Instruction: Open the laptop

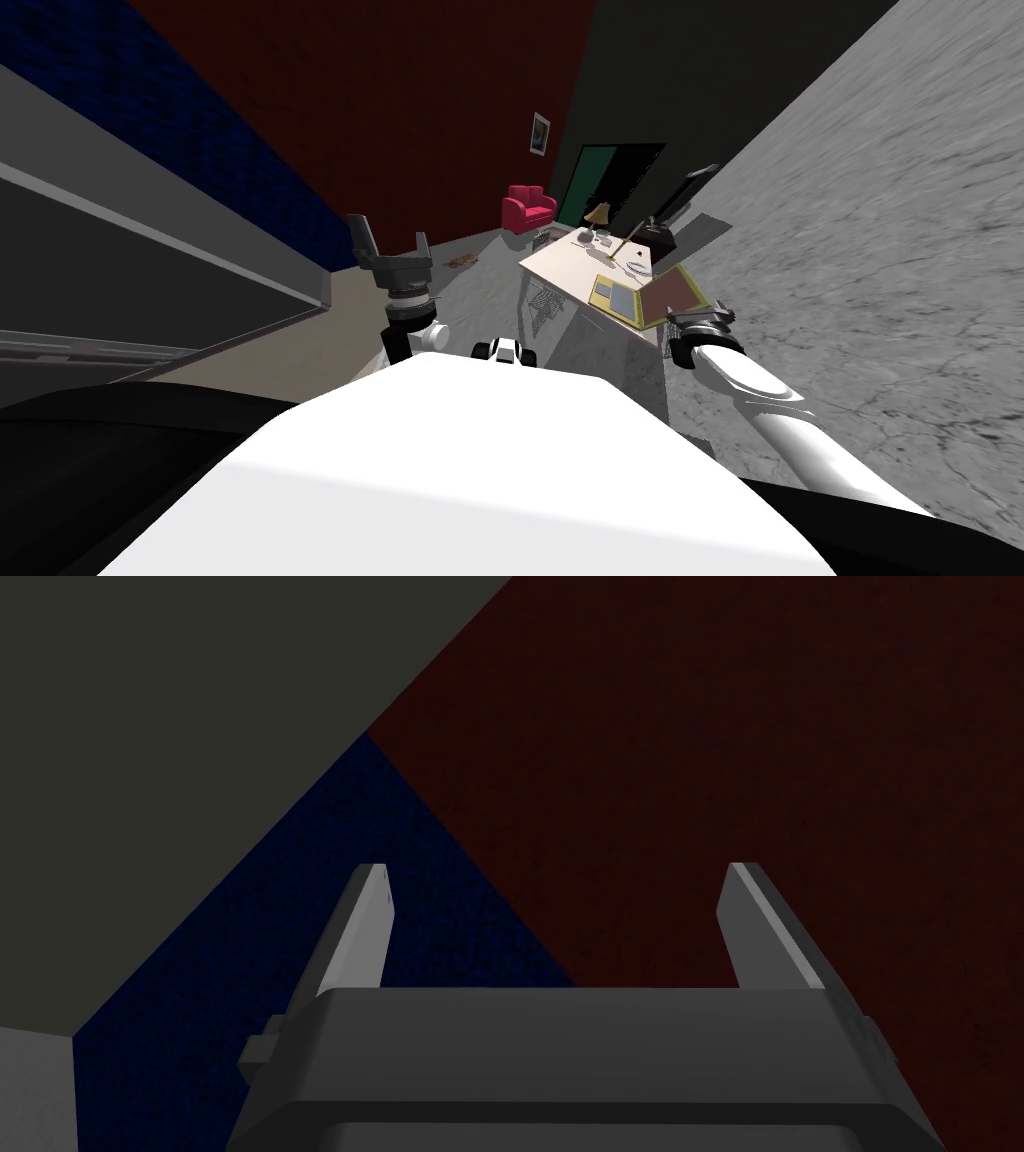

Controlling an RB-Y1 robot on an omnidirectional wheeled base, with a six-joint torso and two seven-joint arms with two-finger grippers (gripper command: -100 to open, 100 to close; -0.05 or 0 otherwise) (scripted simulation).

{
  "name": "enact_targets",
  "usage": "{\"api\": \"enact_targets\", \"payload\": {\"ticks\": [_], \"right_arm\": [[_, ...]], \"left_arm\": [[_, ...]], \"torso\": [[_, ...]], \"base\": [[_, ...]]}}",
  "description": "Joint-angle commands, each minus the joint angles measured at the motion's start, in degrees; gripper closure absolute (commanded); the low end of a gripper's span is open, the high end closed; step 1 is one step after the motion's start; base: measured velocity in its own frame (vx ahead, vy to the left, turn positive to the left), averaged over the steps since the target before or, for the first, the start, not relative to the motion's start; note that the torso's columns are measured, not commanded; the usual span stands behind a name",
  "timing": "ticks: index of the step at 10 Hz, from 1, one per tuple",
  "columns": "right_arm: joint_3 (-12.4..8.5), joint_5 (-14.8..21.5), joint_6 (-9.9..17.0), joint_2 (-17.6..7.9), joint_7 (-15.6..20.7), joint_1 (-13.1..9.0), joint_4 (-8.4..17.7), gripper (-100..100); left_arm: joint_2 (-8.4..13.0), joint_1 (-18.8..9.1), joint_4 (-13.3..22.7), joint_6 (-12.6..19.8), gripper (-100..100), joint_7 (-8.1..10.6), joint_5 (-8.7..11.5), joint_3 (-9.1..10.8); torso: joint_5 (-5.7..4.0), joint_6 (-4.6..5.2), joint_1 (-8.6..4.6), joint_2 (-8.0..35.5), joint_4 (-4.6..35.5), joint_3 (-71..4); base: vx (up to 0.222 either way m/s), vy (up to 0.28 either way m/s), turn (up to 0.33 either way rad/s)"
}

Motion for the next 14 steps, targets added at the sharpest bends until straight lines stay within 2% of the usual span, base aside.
{"api": "enact_targets", "payload": {"ticks": [1,3,4,9,12,13,14], "right_arm": [[-0.8,-2.5,-2.1,0.6,-2.4,-1.6,0.3,-100],[-0.6,-2.0,-1.7,0.4,-1.9,-1.3,0.3,-100],[-0.6,-2.0,-1.7,0.4,-1.9,-1.3,0.3,100],[1.7,4.5,1.9,-1.9,3.3,2.7,-1.0,100],[2.6,7.3,3.4,-2.9,5.6,4.4,-1.5,100],[2.3,6.6,3.2,-2.7,5.0,4.1,-1.5,100],[3.6,9.3,5.2,-2.4,7.1,5.4,-1.6,100]], "left_arm": [[0.0,0.0,0.0,0.0,0,0.00,0.0,0.00],[0.0,0.0,0.0,0.0,0,0.00,0.0,0.00],[0.0,0.0,0.0,0.0,0,0.00,0.0,-0.01],[0.0,0.0,0.0,0.0,0,0.00,0.0,-0.01],[0.0,0.0,0.0,0.0,0,0.00,0.0,-0.01],[0.0,0.0,0.0,0.0,0,0.00,0.0,-0.01],[0.0,0.0,0.0,0.0,0,0.00,0.0,-0.01]], "torso": [[-0.03,0.00,-0.09,0.0,0.0,0.0],[-0.03,0.01,0.01,-0.1,0.0,0.0],[0.02,0.00,0.09,-0.1,0.0,-0.1],[-0.15,-0.25,-0.08,-0.2,-0.2,-0.1],[-0.22,-0.21,-0.26,-0.3,-0.2,-0.2],[-0.22,-0.19,-0.37,-0.2,-0.1,-0.1],[-0.20,-0.07,-0.54,0.0,0.0,0.0]], "base": [[-0.079,-0.113,0.012],[-0.018,-0.032,0.002],[0.000,0.000,0.000],[0.080,0.083,-0.023],[0.108,0.110,-0.014],[0.032,0.053,-0.002],[0.069,0.053,0.031]]}}
